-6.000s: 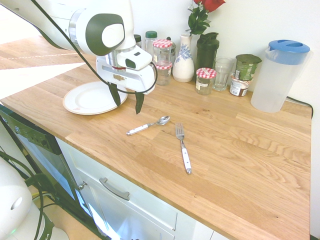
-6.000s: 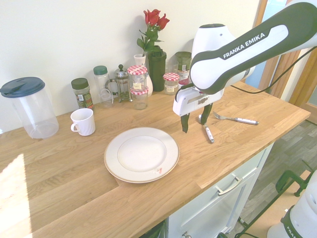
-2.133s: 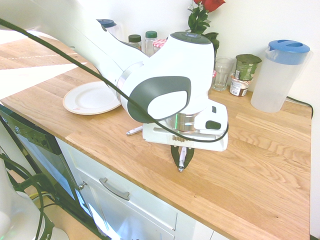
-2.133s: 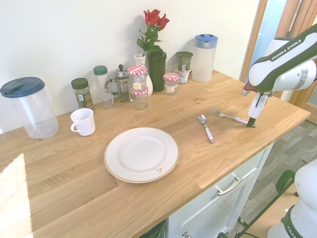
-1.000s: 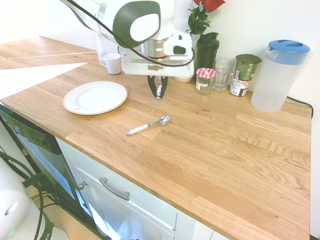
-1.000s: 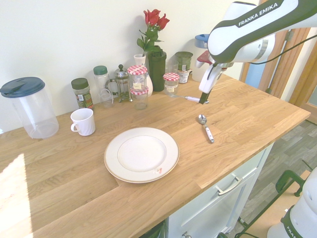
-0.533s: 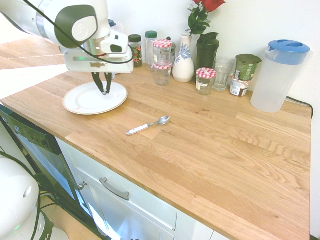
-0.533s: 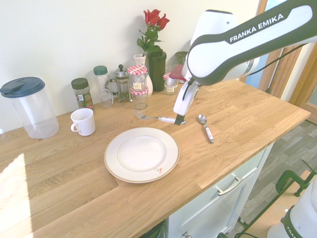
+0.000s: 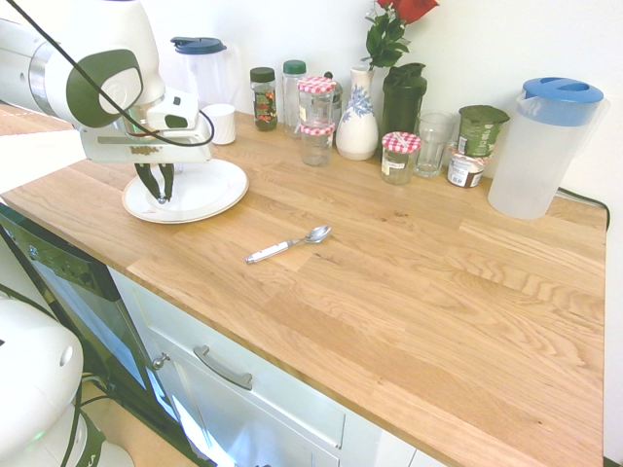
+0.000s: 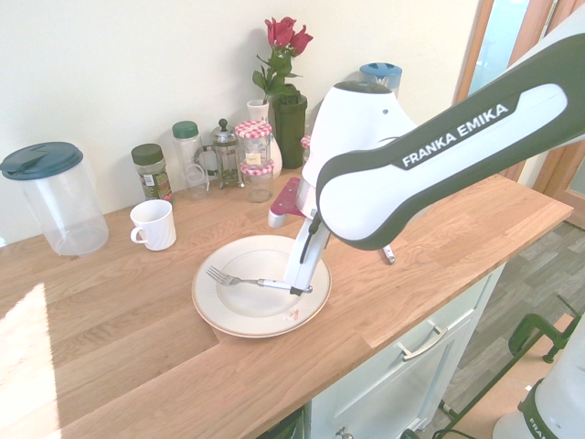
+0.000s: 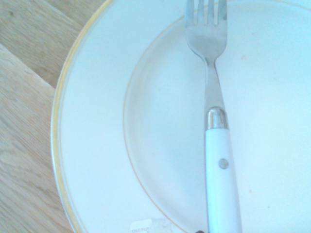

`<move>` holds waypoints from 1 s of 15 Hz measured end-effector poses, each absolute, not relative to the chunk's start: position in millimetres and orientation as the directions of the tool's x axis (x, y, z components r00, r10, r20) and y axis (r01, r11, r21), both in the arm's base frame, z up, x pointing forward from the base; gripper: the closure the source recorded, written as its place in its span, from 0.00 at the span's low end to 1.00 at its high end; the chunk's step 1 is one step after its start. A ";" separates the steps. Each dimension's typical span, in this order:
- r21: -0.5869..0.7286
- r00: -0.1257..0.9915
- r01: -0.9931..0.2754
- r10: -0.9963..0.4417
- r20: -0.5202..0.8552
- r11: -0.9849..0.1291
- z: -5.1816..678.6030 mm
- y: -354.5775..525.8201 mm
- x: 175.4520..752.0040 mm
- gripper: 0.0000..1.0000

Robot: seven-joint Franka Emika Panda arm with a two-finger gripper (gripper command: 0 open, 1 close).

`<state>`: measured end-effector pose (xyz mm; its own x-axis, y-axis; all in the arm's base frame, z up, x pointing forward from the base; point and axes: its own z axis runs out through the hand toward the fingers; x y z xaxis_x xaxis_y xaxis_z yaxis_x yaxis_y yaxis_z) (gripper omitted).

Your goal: Put the fork into the plate

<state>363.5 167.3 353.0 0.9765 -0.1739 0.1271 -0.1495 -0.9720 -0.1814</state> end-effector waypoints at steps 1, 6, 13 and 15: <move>-0.180 0.976 -0.152 -0.176 0.124 -0.972 347.9 167.0 364.9 1.00; -0.170 0.977 -0.157 -0.179 0.119 -0.973 337.7 164.5 368.2 0.00; -0.169 0.975 -0.168 -0.189 0.119 -0.971 337.7 159.8 370.5 0.00; -0.170 0.974 -0.171 -0.192 0.119 -0.970 338.1 158.9 371.9 0.00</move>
<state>371.9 158.9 338.1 0.9740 -0.1925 0.1195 -0.1709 -0.9705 -0.1703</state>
